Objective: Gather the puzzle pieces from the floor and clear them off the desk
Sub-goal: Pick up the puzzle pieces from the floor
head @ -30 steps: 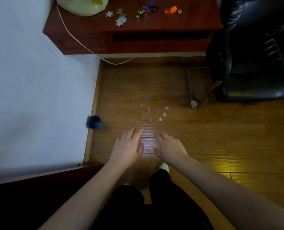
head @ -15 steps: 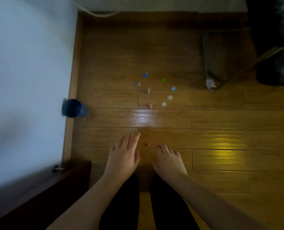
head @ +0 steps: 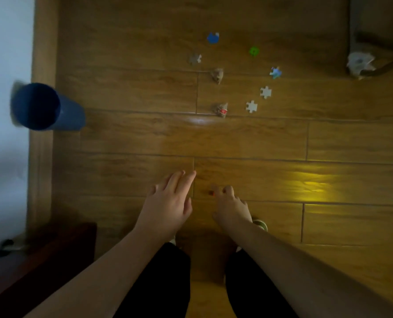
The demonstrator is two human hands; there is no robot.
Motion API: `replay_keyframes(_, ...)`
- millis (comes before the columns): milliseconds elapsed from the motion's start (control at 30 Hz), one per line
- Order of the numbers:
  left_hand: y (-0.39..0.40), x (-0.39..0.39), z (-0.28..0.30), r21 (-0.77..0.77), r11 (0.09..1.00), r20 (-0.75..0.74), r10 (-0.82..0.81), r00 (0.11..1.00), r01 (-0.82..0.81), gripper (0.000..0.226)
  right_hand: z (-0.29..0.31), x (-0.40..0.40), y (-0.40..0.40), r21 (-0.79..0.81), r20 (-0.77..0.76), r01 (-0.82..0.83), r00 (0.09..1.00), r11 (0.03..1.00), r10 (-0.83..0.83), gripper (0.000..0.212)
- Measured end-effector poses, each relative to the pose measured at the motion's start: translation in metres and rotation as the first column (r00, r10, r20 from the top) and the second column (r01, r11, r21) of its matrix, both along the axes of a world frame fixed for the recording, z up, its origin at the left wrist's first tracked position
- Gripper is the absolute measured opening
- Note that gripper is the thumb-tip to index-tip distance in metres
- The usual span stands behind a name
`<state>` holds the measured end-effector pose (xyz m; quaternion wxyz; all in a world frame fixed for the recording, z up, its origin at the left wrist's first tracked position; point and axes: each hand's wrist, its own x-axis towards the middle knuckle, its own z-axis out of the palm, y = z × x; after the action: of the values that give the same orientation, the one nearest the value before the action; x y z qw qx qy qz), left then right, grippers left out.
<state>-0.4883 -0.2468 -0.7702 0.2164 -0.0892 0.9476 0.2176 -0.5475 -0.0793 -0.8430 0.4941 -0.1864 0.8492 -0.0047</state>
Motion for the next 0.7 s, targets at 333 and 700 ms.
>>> replay_keyframes(333, -0.032, -0.04, -0.106, -0.079, 0.993, -0.018, -0.084, 0.996, 0.082, 0.059, -0.128, 0.002, 0.0, 0.042, -0.034, 0.002, 0.999, 0.999, 0.0, 0.056)
replay_keyframes(700, -0.022, -0.068, -0.063, -0.032, 0.993, -0.022, -0.115, 0.993, 0.115, 0.052, -0.045, -0.045, -0.008, -0.194, 0.027, 0.338, 0.94, 0.921, -0.339, 0.012)
